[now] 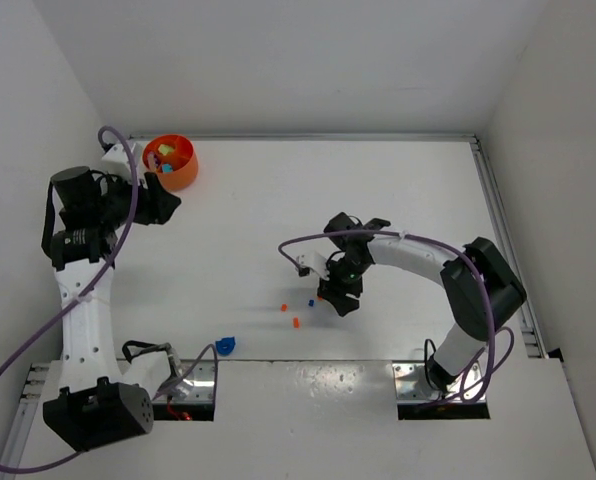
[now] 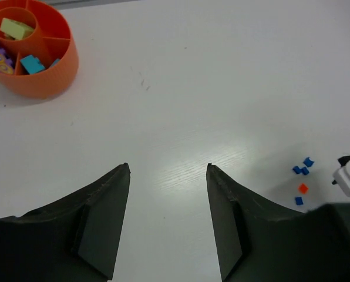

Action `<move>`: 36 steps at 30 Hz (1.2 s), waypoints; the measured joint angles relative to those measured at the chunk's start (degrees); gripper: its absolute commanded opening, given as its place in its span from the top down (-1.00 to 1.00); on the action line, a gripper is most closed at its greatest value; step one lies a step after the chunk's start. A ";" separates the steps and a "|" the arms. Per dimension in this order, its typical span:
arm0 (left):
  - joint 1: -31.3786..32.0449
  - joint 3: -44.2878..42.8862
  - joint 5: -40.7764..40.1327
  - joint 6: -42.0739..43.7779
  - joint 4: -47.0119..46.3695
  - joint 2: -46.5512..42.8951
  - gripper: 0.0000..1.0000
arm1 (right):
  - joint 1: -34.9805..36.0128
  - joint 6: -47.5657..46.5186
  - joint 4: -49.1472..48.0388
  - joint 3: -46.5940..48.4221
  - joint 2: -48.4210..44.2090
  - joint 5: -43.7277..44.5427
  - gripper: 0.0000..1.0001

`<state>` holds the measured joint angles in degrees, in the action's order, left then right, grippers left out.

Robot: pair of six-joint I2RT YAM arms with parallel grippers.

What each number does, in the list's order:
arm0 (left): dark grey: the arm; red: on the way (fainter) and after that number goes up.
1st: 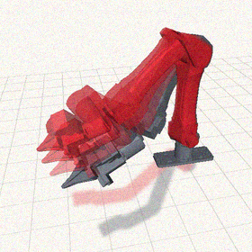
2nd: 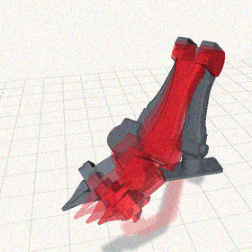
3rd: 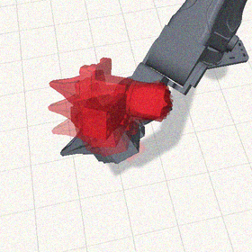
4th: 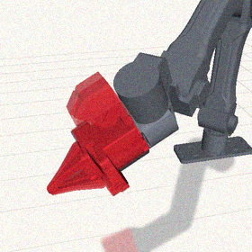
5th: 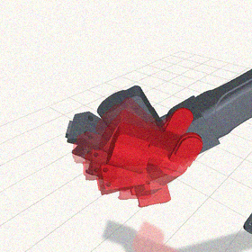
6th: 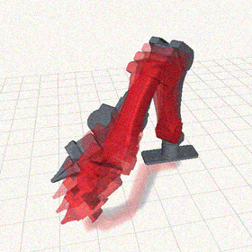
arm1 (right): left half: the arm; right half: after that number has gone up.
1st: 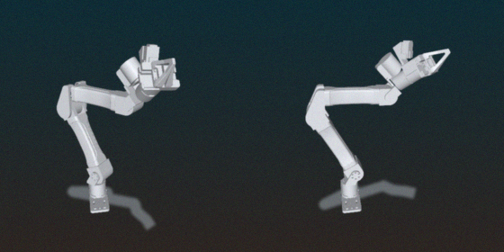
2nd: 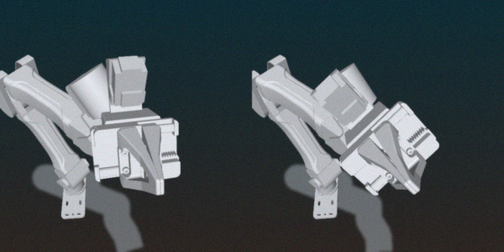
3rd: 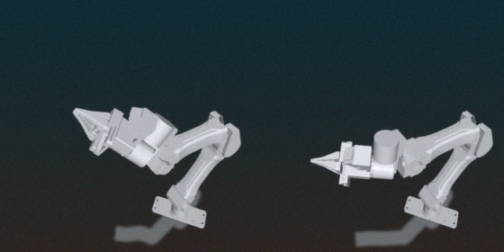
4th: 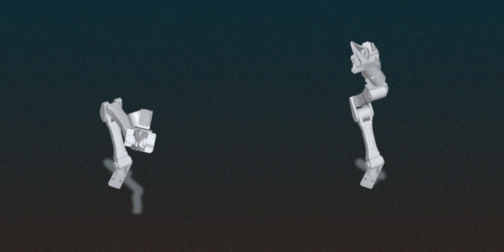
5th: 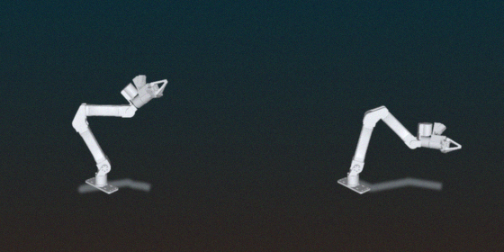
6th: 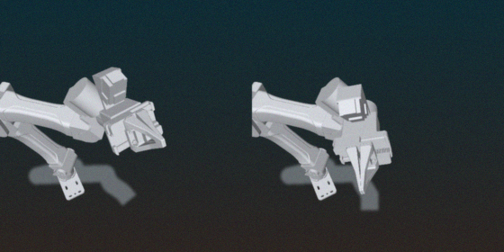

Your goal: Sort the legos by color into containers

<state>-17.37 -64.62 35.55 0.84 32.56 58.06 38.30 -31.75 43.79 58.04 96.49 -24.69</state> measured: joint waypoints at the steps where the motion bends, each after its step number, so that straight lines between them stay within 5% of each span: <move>1: 0.02 0.07 1.07 -0.07 0.28 -0.61 -0.21 | 0.07 -1.29 -0.52 -0.61 -0.04 0.55 -0.19; 18: 0.00 4.92 9.68 -5.22 -1.90 0.09 -0.21 | 3.34 -21.84 -8.63 1.14 5.60 3.48 -0.30; 36: -1.46 6.49 10.12 -7.28 -3.96 -0.07 -0.21 | 5.55 -24.22 -9.01 5.31 11.17 5.55 0.22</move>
<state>-18.83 -58.13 45.67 -6.44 28.60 58.00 43.86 -55.96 34.79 63.35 107.66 -19.14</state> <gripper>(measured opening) 0.606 0.414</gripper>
